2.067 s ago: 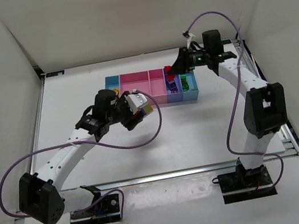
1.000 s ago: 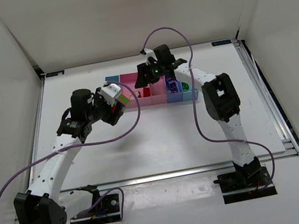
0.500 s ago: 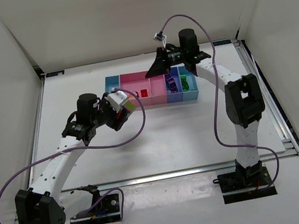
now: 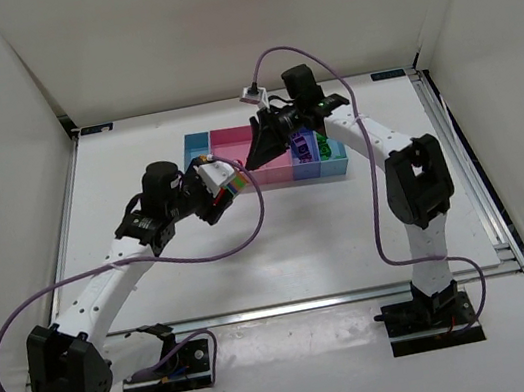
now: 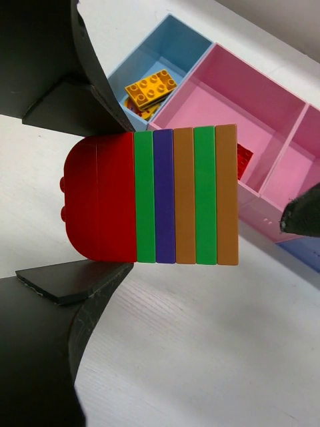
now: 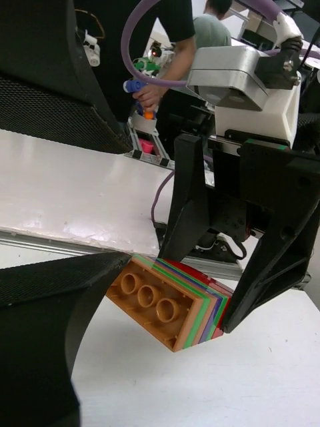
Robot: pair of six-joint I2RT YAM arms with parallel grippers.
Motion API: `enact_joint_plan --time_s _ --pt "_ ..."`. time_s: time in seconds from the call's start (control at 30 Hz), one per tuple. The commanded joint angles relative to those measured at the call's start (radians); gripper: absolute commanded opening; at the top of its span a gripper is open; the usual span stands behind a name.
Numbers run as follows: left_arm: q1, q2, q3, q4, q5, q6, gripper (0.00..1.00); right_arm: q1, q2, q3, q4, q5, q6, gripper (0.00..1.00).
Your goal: Sort the legos into containers by color
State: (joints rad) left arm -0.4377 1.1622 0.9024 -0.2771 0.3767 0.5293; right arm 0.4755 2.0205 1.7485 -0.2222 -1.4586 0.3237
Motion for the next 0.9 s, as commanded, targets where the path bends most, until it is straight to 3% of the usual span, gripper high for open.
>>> enact_joint_plan --time_s 0.0,0.5,0.87 --pt "-0.019 -0.001 0.043 0.039 0.004 0.015 0.31 -0.012 0.014 0.032 -0.069 -0.026 -0.057 0.65" --pt "-0.052 0.014 0.072 0.046 -0.013 0.026 0.30 -0.009 0.035 0.054 -0.111 0.136 -0.055 0.73" --pt "-0.055 0.036 0.079 0.055 -0.007 0.024 0.30 0.011 0.038 0.077 -0.155 0.171 -0.101 0.75"
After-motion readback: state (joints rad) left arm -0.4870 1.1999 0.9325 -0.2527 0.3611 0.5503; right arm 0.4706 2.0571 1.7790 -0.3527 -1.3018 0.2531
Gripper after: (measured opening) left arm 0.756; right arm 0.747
